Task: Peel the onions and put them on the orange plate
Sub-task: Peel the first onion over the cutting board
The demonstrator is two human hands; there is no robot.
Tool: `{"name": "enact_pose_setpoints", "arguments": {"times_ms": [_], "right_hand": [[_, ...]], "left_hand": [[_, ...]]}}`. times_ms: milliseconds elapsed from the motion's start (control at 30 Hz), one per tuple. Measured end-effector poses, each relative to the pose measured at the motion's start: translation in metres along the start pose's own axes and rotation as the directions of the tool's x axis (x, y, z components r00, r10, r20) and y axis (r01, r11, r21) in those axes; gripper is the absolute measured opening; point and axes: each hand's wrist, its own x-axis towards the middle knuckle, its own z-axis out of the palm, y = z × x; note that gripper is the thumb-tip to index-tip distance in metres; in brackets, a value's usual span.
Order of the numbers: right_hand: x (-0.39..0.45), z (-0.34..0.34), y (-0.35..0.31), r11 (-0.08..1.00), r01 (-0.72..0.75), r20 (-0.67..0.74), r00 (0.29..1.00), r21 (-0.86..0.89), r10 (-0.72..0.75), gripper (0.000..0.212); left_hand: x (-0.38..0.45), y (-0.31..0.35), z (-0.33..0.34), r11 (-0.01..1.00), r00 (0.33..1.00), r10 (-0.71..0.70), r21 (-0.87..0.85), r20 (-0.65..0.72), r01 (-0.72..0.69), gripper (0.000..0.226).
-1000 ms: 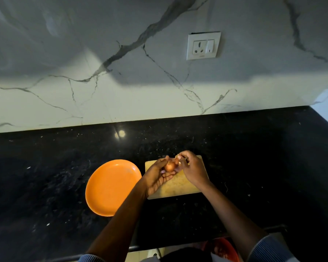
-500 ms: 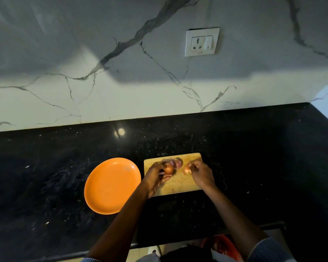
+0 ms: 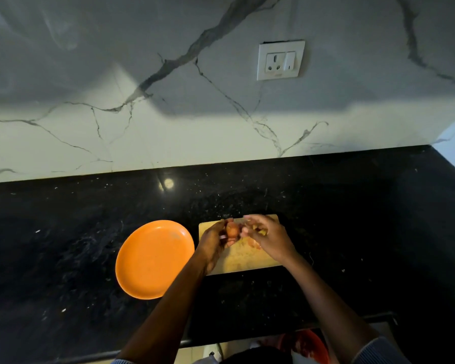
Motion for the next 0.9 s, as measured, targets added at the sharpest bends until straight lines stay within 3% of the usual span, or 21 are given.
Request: {"name": "enact_pose_setpoints", "arguments": {"times_ms": [100, 300, 433, 600, 900], "right_hand": [[0.005, 0.011, -0.005, 0.995, 0.099, 0.038, 0.994, 0.023, -0.100, 0.037], [0.011, 0.014, -0.009, 0.989, 0.145, -0.122, 0.983, 0.037, -0.139, 0.015], [0.009, 0.011, -0.016, 0.988, 0.120, -0.100, 0.989, 0.095, -0.111, 0.016], [0.013, 0.016, -0.011, 0.967, -0.010, -0.166, 0.985, 0.254, 0.054, 0.009], [0.015, 0.014, -0.018, 0.966, 0.028, -0.202, 0.979, 0.258, 0.025, 0.010]], "left_hand": [[0.003, 0.000, 0.003, 0.997, 0.999, 0.006, 0.077, 0.043, -0.010, 0.033], [0.006, 0.000, -0.006, 0.982, 0.992, 0.063, 0.171, 0.109, -0.081, 0.029], [0.002, 0.002, -0.007, 0.997, 0.991, 0.058, 0.041, 0.122, -0.064, 0.030], [0.001, -0.002, -0.003, 0.996, 0.988, 0.085, -0.047, 0.128, -0.080, 0.029], [-0.007, 0.008, 0.001, 0.996, 0.977, 0.092, -0.015, 0.192, -0.091, 0.026]]}}
